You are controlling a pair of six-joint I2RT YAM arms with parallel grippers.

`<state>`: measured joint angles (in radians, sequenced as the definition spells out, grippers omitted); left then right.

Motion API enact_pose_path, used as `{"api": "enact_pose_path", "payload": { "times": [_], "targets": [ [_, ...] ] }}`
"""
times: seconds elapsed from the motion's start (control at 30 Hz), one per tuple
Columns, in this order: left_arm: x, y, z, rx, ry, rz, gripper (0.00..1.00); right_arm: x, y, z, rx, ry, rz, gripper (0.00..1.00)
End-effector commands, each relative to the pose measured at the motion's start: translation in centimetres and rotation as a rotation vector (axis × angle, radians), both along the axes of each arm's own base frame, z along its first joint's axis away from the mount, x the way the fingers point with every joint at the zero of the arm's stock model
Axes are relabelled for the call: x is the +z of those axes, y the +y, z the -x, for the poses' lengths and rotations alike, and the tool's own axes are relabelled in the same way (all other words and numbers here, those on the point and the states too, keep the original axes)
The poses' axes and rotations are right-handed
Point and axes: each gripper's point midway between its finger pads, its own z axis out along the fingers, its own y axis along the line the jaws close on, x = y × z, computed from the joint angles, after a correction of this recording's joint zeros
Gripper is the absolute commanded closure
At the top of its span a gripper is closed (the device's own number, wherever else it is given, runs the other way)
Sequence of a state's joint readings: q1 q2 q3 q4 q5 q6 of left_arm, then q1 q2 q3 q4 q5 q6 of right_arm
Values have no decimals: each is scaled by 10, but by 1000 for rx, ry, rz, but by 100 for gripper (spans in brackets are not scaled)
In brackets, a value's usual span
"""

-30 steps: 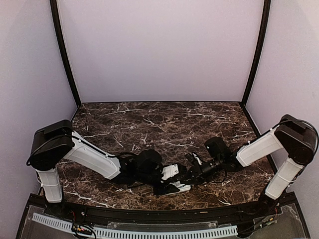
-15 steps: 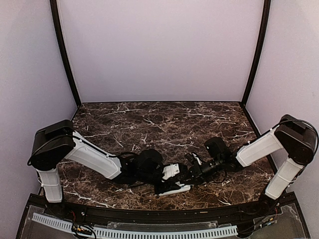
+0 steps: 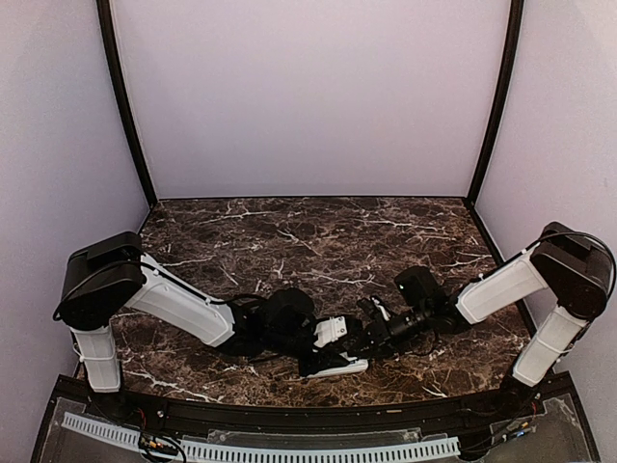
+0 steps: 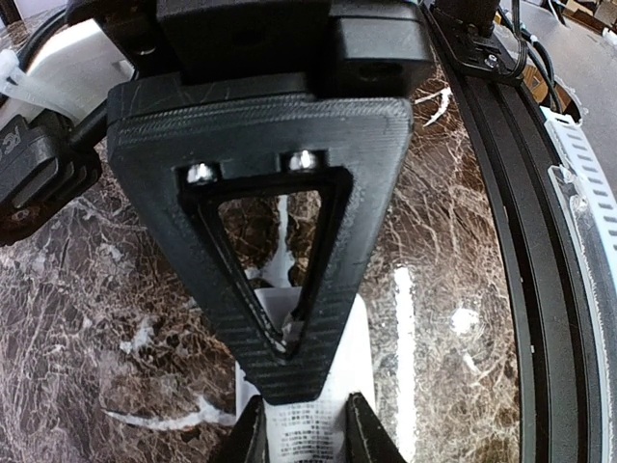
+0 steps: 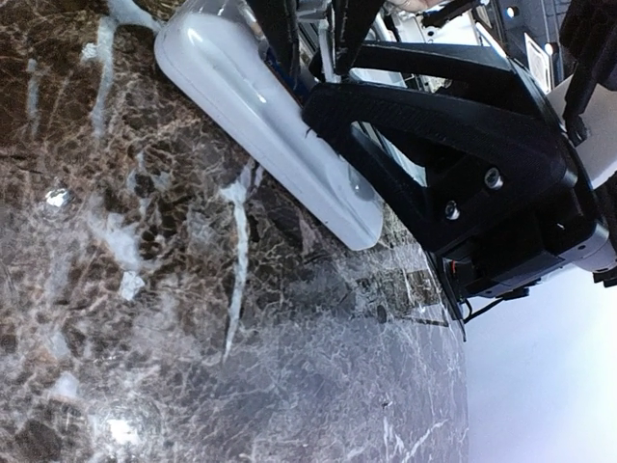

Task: Load the batteries into the remote control
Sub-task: Pass from the right arm to the left, then pass from the left arm to the right

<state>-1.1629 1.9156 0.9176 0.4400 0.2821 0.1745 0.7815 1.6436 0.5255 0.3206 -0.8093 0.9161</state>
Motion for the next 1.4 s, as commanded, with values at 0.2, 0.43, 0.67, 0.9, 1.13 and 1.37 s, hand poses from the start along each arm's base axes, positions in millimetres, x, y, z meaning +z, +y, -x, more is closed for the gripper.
{"api": "enact_pose_path", "payload": {
  "times": [0.2, 0.43, 0.67, 0.9, 1.13, 1.37],
  "targets": [
    [-12, 9, 8, -43, 12, -69, 86, 9, -5, -5, -20, -66, 74, 73],
    [-15, 13, 11, -52, 9, -92, 86, 16, -15, -9, -28, -98, 156, 71],
    [-17, 15, 10, -47, 5, -101, 86, 27, -27, -10, -37, -129, 227, 75],
    [-17, 15, 10, -47, 2, -103, 86, 21, -21, 0, -19, -90, 207, 79],
    [-18, 15, 10, -47, 0, -106, 86, 18, -12, 1, 3, -80, 197, 84],
    [-18, 15, 10, -49, 1, -105, 86, 18, -10, 2, -2, -73, 171, 92]
  ]
}}
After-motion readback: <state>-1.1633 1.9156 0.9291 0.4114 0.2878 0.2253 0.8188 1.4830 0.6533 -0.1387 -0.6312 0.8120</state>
